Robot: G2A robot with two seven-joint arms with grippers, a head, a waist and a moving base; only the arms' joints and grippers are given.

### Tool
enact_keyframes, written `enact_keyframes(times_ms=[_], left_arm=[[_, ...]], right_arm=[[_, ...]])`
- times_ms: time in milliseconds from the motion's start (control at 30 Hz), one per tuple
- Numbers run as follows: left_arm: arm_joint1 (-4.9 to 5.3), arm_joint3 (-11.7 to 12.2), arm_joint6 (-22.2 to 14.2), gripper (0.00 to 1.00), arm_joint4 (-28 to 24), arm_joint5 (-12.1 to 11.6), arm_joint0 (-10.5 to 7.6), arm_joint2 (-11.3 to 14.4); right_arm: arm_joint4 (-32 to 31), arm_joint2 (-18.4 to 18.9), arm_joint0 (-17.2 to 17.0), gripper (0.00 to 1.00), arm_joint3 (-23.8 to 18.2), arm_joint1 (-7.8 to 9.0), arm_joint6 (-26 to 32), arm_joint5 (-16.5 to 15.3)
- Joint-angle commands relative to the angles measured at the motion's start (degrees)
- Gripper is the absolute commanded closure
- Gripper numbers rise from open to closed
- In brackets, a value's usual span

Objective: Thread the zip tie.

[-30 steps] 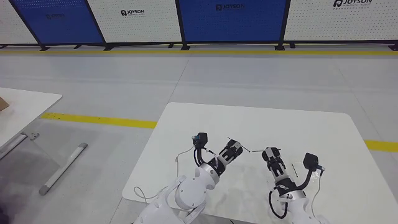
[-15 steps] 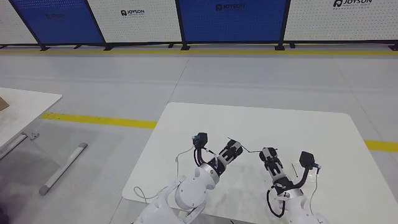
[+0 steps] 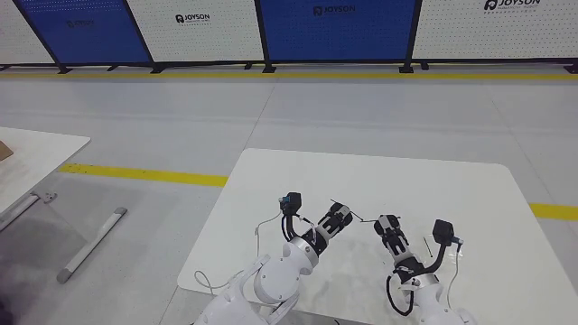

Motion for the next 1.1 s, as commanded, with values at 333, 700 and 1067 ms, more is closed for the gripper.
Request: enact_keyframes(times_ms=[333,700,1067], left_arm=[[-0.08,0.59,0.7,1.0,5.01,-2.1,0.16,1.2],[-0.11,0.73,0.76,1.0,4.9,-2.37,0.18,1.12],[-0.43,0.66,2.52,1.0,3.61,-2.44,0.3,0.43]], right_arm=[[3.42,0.85,-1.39,1.0,-1.55,-0.51,-3.23,1.86],[2.91,1.0,-1.46,1.0,-1.54,-0.53,-3.65,2.26],[4.25,1.25,-2.0,1.0,-0.54,-0.63,-2.11,-2.22]])
